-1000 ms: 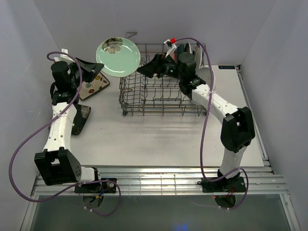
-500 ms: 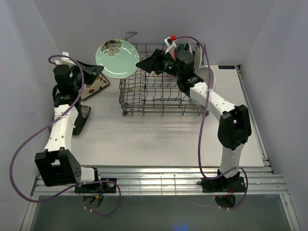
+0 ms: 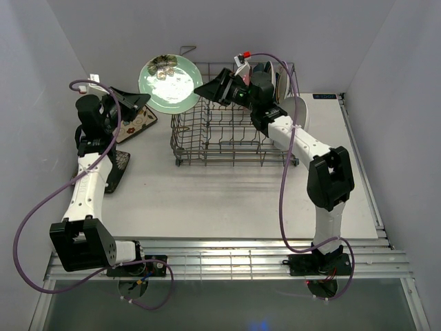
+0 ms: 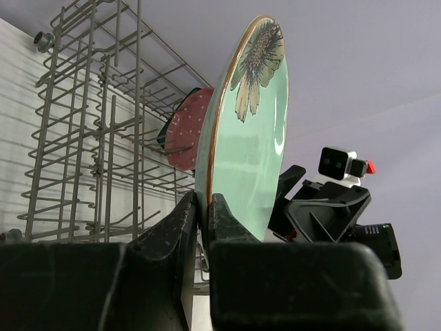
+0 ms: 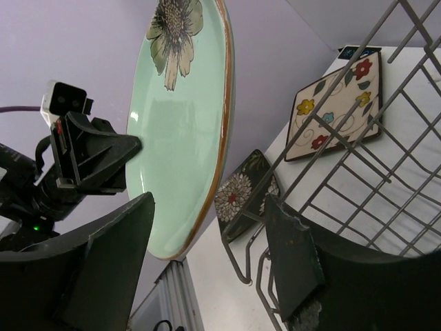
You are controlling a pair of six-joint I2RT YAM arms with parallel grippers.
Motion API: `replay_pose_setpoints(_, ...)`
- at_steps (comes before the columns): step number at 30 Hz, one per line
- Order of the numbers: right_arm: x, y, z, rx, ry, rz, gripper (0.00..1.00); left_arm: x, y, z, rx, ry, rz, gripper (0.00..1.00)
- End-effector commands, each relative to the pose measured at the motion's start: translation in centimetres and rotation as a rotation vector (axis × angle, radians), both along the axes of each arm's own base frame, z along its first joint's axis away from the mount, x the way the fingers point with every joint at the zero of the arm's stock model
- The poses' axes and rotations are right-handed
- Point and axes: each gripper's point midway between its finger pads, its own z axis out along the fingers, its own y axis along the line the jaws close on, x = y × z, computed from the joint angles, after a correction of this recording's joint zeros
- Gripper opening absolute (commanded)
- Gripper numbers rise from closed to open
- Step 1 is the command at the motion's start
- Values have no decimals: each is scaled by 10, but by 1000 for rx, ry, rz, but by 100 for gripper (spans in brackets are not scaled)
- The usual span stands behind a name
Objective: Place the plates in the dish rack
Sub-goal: Insert the plate into the dish rack.
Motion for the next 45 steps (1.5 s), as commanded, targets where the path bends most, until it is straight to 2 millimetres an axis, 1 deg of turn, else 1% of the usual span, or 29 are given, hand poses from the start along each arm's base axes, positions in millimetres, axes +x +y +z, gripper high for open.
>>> replay_pose_setpoints(1,-4,4,32,75,-49,33,70,-22,-10,62,-8,-210,-43,0)
replay_pose_setpoints(3,-5,4,34,83,-52,36,63,-23,-10,62,1,-218,-43,0)
replay_pose_setpoints(4,-5,4,34,84,-48,35,63,-23,-11,60,4,-219,-49,0)
replay_pose_setpoints(7,-5,4,35,88,-44,36,57,-24,-14,57,0,-220,-72,0)
replay_pose_setpoints(13,-6,5,34,88,-41,38,55,-26,-17,56,16,-247,-84,0)
replay_pose_setpoints(16,-5,4,35,84,-43,37,49,-27,-19,56,22,-257,-86,0)
replay_pose_setpoints(17,-5,5,35,83,-44,37,43,-27,-18,56,25,-261,-83,0)
replay_pose_setpoints(19,-4,5,34,83,-40,34,38,-26,-17,56,30,-264,-78,0)
replay_pose_setpoints(20,-4,4,34,82,-41,34,33,-25,-17,54,30,-261,-78,0)
replay_pose_setpoints(22,-3,5,32,81,-38,32,28,-25,-18,53,29,-256,-84,0)
replay_pose_setpoints(23,-3,5,33,81,-41,30,22,-24,-18,52,28,-254,-84,0)
replay_pose_setpoints(26,0,5,32,74,-42,21,8,-24,-20,52,28,-254,-93,0)
replay_pose_setpoints(29,3,3,29,75,-34,-3,8,-24,-21,51,30,-255,-99,2)
replay_pose_setpoints(30,4,1,31,81,-35,-16,8,-23,-21,51,31,-254,-99,7)
replay_pose_setpoints(34,5,-2,36,100,-31,-42,8,-23,-22,49,34,-254,-104,19)
replay_pose_setpoints(35,6,-3,34,103,-22,-47,8,-23,-22,50,35,-256,-104,26)
replay_pose_setpoints(37,7,-6,39,123,-13,-68,8,-23,-23,50,37,-258,-105,36)
replay_pose_setpoints(38,8,-7,40,133,-12,-79,8,-23,-22,51,41,-263,-105,44)
replay_pose_setpoints(39,6,-10,41,138,-9,-90,8,-23,-22,51,43,-264,-103,47)
replay_pose_setpoints(41,11,-16,43,151,-4,-124,8,-23,-22,52,51,-270,-102,55)
replay_pose_setpoints(42,10,-19,45,154,-5,-135,8,-23,-22,52,54,-273,-99,60)
replay_pose_setpoints(44,14,-25,47,156,-9,-169,8,-24,-22,54,62,-279,-98,67)
replay_pose_setpoints(45,14,-30,52,160,-17,-181,8,-26,-22,55,71,-289,-99,76)
